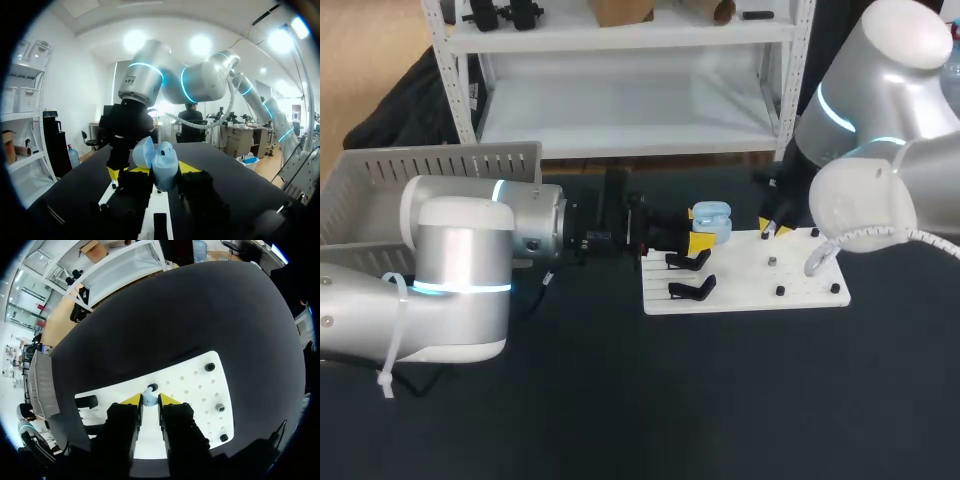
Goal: Pick up each earbud case from the left stands, insert the matching earbuds, close the lid, and place the case in the box.
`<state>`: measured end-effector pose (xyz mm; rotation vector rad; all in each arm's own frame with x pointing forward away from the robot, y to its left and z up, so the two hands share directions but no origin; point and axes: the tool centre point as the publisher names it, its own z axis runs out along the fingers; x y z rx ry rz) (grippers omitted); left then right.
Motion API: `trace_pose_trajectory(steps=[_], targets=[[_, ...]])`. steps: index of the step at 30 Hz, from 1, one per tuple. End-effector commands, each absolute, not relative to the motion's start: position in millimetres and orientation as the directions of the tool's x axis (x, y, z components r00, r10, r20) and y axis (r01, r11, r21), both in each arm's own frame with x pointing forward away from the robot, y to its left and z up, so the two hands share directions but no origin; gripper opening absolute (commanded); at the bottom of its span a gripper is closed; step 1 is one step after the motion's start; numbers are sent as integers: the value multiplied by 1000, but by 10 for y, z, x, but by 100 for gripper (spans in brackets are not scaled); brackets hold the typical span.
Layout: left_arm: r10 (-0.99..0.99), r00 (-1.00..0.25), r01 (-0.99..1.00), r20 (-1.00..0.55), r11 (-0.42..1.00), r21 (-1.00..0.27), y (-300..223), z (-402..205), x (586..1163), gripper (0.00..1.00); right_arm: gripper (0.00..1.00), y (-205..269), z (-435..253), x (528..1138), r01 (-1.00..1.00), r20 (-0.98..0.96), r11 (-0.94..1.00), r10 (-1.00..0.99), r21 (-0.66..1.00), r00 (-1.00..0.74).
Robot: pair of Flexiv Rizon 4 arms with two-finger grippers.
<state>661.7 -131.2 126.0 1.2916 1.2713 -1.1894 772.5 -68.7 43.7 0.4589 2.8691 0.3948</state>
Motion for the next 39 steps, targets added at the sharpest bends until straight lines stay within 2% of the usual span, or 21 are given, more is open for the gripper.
trace_pose_trajectory(steps=[1, 12, 19, 28, 39], targets=[[92, -7, 1000, -996, -19, -8, -1315, 1260, 6602, 0, 0, -753, 657, 7549, 287, -190, 914, 347, 286, -918], [92, -7, 1000, -996, -19, -8, -1315, 1260, 6602, 0, 0, -941, 1279, 7141, 309, -258, 919, 369, 244, -893], [92, -7, 1000, -996, -19, -8, -1315, 1260, 6602, 0, 0, -892, 1761, 6827, 290, -329, 933, 348, 215, -878], [92, -7, 1000, -996, -19, -8, -1315, 1260, 6602, 0, 0, -602, 2110, 6505, 242, -325, 953, 291, 182, -900], [92, -7, 1000, -996, -19, -8, -1315, 1260, 6602, 0, 0, 24, 2214, 6344, 189, -253, 966, 230, 176, -940]])
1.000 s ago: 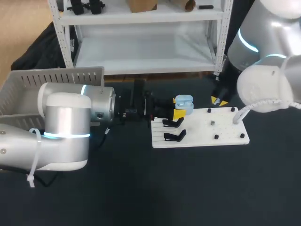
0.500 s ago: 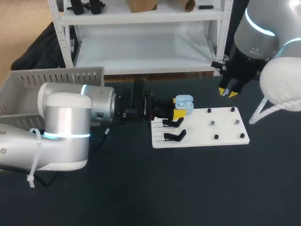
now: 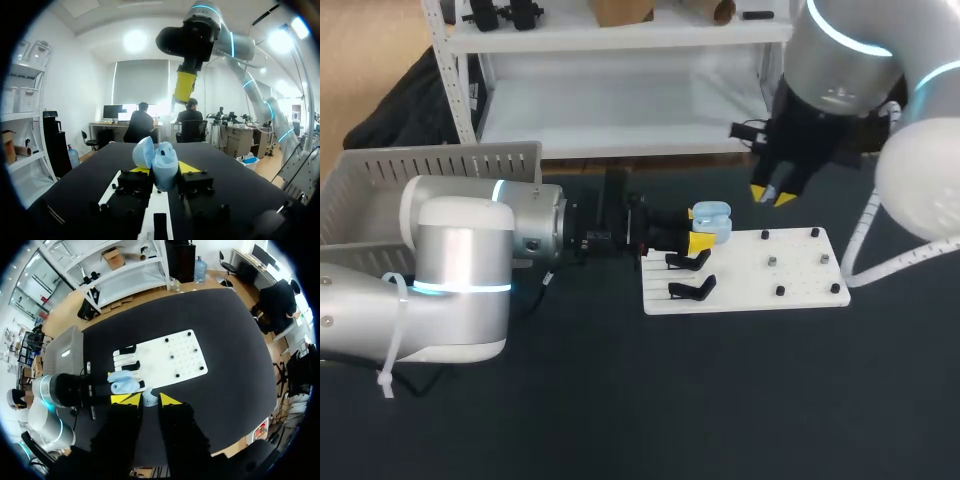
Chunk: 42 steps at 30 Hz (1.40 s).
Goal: Pick up each earbud case from the left stands, insert the matching earbuds, close the lid, and place the case in the box.
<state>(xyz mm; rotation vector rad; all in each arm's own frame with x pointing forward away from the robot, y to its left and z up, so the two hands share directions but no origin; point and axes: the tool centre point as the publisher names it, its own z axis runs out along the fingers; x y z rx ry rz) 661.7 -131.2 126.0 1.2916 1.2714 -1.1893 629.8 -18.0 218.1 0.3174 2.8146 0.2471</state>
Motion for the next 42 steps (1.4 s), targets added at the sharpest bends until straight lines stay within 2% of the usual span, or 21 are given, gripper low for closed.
trace_pose_trajectory(steps=[1, 11, 42], targets=[[92, -7, 1000, -996, -19, -8, -1315, 1260, 6602, 0, 0, 71, 2218, 6338, 184, -251, 967, 224, 174, -942], [92, -7, 1000, -996, -19, -8, -1315, 1260, 6602, 0, 0, 393, 2061, 6346, 92, -191, 978, 127, 186, -973], [92, -7, 1000, -996, -19, -8, -1315, 1260, 6602, 0, 0, 501, 1975, 6400, 22, -190, 986, 53, 163, -980]])
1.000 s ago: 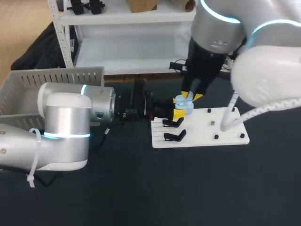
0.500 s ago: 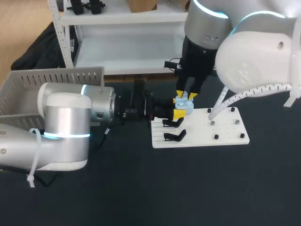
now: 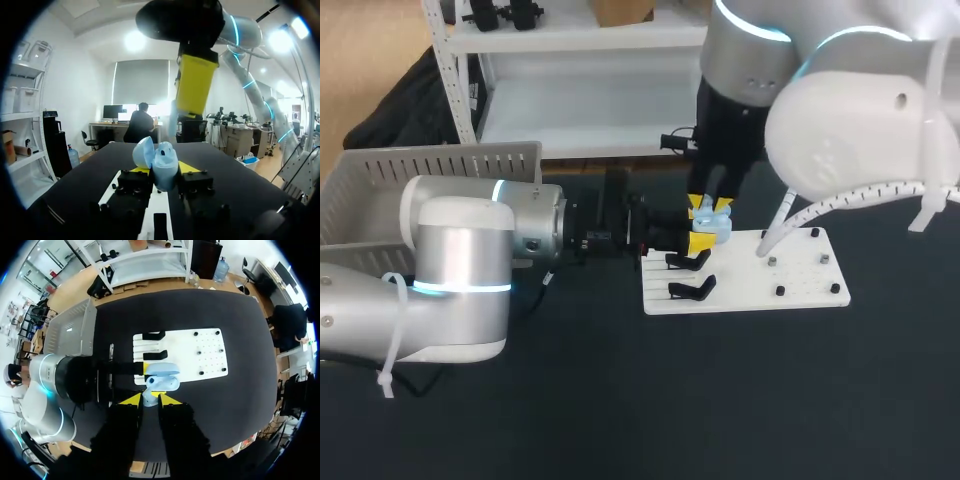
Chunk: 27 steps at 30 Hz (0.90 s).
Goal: Pick up each earbud case from the left stands, insert the matching earbuds, close the lid, and place the case in the box.
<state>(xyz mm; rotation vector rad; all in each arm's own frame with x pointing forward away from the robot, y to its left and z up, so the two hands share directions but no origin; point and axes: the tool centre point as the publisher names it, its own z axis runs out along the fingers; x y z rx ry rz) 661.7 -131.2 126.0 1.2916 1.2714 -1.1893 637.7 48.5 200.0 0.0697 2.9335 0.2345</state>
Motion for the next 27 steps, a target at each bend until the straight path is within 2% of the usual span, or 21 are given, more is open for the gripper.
trace_pose_trajectory(steps=[1, 27], targets=[[92, -7, 1000, -996, -19, -8, -1315, 1260, 6602, 0, 0, 502, 1969, 6400, 17, -189, 986, 48, 164, -981], [92, -7, 1000, -996, -19, -8, -1315, 1260, 6602, 0, 0, 456, 1894, 6370, -87, -184, 986, -61, 141, -981]])
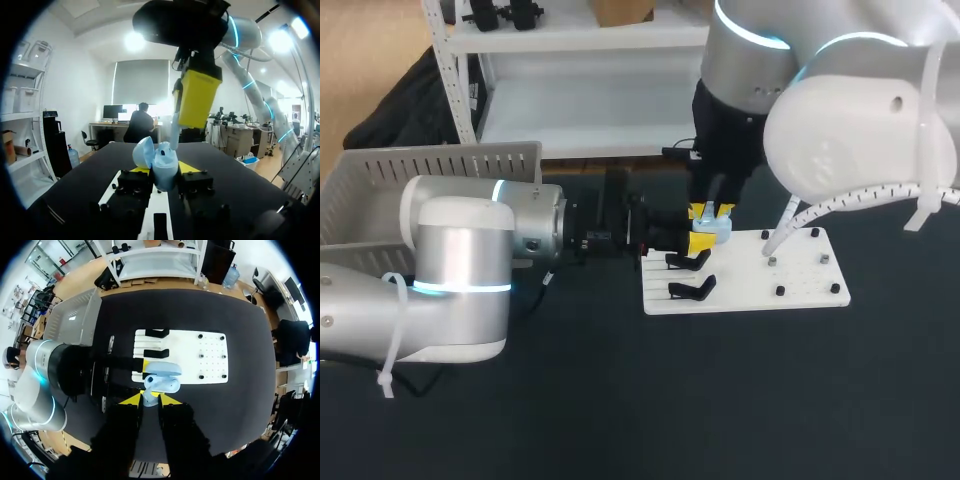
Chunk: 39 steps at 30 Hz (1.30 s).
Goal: Pick up each earbud case from the left stands, insert the matching earbuds, close the lid, and place the case in the box.
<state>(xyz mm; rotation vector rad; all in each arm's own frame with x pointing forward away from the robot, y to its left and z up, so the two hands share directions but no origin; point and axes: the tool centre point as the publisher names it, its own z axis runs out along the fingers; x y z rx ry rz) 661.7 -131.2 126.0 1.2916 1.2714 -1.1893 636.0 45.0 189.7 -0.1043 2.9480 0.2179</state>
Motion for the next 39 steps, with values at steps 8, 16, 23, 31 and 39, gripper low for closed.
trace_pose_trajectory(steps=[8, 16, 23, 31, 39], targets=[[92, -7, 1000, -996, -19, -8, -1315, 1260, 6602, 0, 0, 491, 1884, 6374, -123, -180, 984, -98, 132, -979], [92, -7, 1000, -996, -19, -8, -1315, 1260, 6602, 0, 0, 493, 1876, 6396, -155, -176, 980, -132, 122, -975], [92, -7, 1000, -996, -19, -8, -1315, 1260, 6602, 0, 0, 456, 1855, 6432, -157, -175, 980, -135, 119, -975], [92, -7, 1000, -996, -19, -8, -1315, 1260, 6602, 0, 0, 428, 1834, 6440, -152, -167, 981, -131, 119, -977], [92, -7, 1000, -996, -19, -8, -1315, 1260, 6602, 0, 0, 428, 1821, 6435, -148, -163, 981, -127, 123, -978]])
